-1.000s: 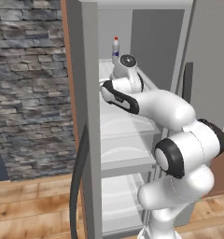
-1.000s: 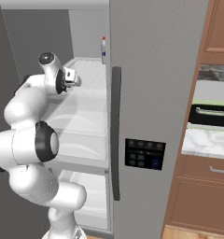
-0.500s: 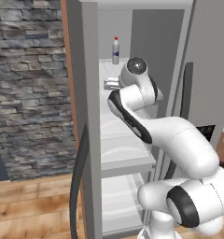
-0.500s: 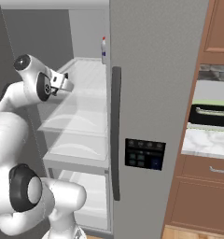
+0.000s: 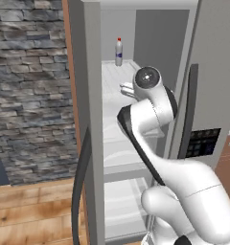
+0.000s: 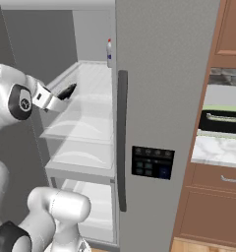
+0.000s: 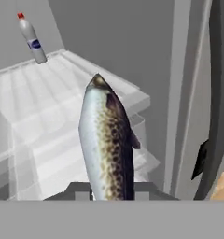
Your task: Take the fish out of the fridge, briefly rinse it in the sink, and place it on the tray next to the sink.
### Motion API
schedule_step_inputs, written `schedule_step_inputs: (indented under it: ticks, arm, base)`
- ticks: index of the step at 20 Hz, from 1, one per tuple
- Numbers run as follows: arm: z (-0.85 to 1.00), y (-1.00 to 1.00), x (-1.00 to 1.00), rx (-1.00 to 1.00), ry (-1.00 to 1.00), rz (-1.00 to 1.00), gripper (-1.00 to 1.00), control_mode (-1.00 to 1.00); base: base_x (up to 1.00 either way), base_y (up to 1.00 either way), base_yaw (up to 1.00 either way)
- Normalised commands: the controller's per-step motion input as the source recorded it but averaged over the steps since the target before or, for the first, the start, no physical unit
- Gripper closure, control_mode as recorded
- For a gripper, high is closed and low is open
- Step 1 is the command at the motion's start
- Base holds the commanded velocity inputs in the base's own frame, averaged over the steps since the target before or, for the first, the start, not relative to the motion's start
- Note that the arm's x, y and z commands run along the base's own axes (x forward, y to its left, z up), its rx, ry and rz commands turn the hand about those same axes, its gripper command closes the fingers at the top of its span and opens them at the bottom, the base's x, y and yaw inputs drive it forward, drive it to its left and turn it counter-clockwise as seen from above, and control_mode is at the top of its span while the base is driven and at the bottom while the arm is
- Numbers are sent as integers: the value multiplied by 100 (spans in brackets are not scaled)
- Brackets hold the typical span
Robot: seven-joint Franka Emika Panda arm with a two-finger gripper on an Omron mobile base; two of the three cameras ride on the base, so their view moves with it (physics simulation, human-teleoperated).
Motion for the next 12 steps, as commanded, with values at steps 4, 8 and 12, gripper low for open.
schedule_step_inputs:
  ticks: [4, 8, 12]
  arm:
    - [0, -10, -100, 10, 18, -29, 100, -100]
    - [0, -3, -100, 12, 26, -31, 100, -100]
    - [-1, -27, -100, 20, 38, -29, 100, -100]
  base:
    - [0, 0, 0]
    - [0, 0, 0]
    - [0, 0, 0]
